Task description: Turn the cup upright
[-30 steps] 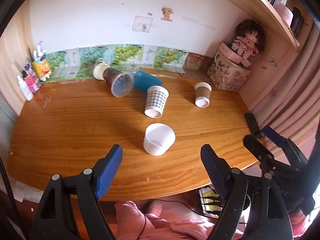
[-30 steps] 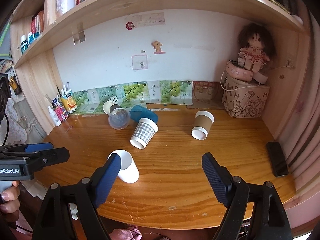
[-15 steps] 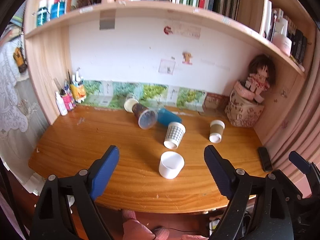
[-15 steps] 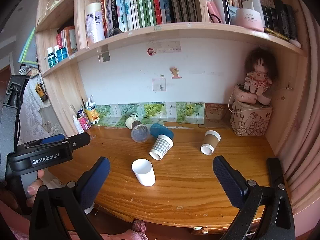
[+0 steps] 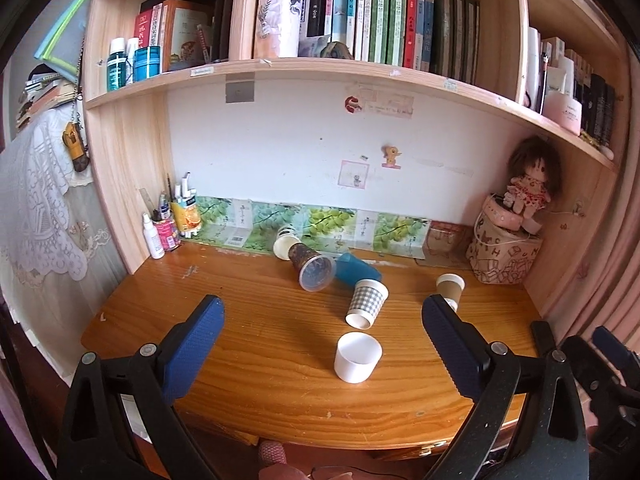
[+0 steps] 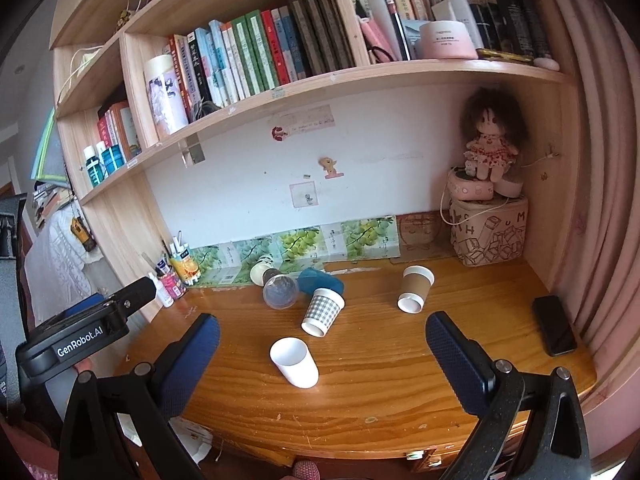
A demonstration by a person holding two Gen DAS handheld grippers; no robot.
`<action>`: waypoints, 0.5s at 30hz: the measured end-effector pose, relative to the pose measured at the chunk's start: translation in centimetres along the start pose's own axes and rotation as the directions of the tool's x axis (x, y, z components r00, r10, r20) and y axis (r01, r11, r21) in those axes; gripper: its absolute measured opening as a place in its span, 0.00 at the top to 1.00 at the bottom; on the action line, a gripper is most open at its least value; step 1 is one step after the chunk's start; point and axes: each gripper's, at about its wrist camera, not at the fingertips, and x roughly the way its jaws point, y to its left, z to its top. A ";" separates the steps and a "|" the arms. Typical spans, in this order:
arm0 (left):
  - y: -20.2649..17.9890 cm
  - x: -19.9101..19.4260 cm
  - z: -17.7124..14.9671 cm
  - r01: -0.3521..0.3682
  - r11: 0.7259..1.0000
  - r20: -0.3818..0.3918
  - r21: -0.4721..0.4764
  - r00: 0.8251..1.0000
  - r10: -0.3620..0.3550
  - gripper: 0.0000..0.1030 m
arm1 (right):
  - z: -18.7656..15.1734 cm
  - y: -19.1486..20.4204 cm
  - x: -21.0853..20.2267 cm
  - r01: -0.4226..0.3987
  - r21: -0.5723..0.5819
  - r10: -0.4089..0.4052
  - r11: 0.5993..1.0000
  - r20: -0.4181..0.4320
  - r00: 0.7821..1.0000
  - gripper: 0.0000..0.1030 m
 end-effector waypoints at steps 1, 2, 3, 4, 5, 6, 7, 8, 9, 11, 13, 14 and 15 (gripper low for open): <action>0.0 0.0 -0.1 -0.013 1.000 -0.003 0.002 1.000 0.013 0.03 | -0.1 -0.1 -0.1 0.005 0.005 -0.005 1.000 0.004 1.000 0.00; 0.0 -0.1 -0.1 -0.017 1.000 -0.002 0.005 1.000 0.017 0.03 | -0.1 -0.1 -0.2 0.010 0.006 -0.010 1.000 0.004 1.000 0.00; -0.1 -0.1 -0.2 -0.013 1.000 0.000 0.007 1.000 0.013 0.03 | -0.2 -0.1 -0.3 0.010 0.007 -0.010 1.000 0.003 1.000 0.00; -0.2 -0.3 -0.2 -0.010 1.000 0.003 0.014 1.000 0.010 0.03 | -0.2 -0.1 -0.3 0.007 0.006 -0.007 1.000 0.003 1.000 0.00; -0.3 -0.4 -0.2 -0.012 1.000 0.008 0.024 1.000 0.012 0.03 | -0.2 0.0 -0.3 0.004 0.005 -0.004 1.000 0.003 1.000 0.00; -0.5 -0.5 -0.3 -0.016 0.999 0.012 0.033 1.000 0.016 0.03 | -0.2 0.1 -0.3 0.001 0.005 -0.001 1.000 0.001 1.000 0.00; -0.5 -0.6 -0.3 -0.020 0.999 0.016 0.038 1.000 0.020 0.03 | -0.2 0.1 -0.2 -0.002 0.004 0.002 1.000 -0.001 1.000 0.00; -0.4 -0.6 -0.2 -0.024 0.999 0.019 0.039 1.000 0.024 0.03 | -0.3 0.2 -0.1 -0.006 0.002 0.006 1.000 -0.006 1.000 0.00; -0.3 -0.7 -0.2 -0.028 0.999 0.021 0.038 0.999 0.027 0.03 | -0.3 0.3 -0.1 -0.007 0.001 0.007 1.000 -0.011 1.000 0.00; -0.1 -0.7 -0.2 -0.036 0.999 0.023 0.034 0.999 0.035 0.03 | -0.4 0.5 -0.1 -0.014 0.002 0.014 1.000 -0.013 1.000 0.00; 0.0 -0.7 -0.2 -0.044 0.998 0.020 0.036 0.999 0.043 0.03 | -0.5 0.6 0.0 -0.017 0.003 0.017 1.000 -0.017 1.000 0.00; 0.0 -0.7 -0.2 -0.047 0.998 0.020 0.036 0.999 0.046 0.03 | -0.5 0.7 0.1 -0.018 0.004 0.018 1.000 -0.018 1.000 0.00; 0.0 -0.7 -0.2 -0.049 0.998 0.021 0.037 0.999 0.048 0.03 | -0.5 0.7 0.1 -0.018 0.006 0.019 1.000 -0.020 1.000 0.00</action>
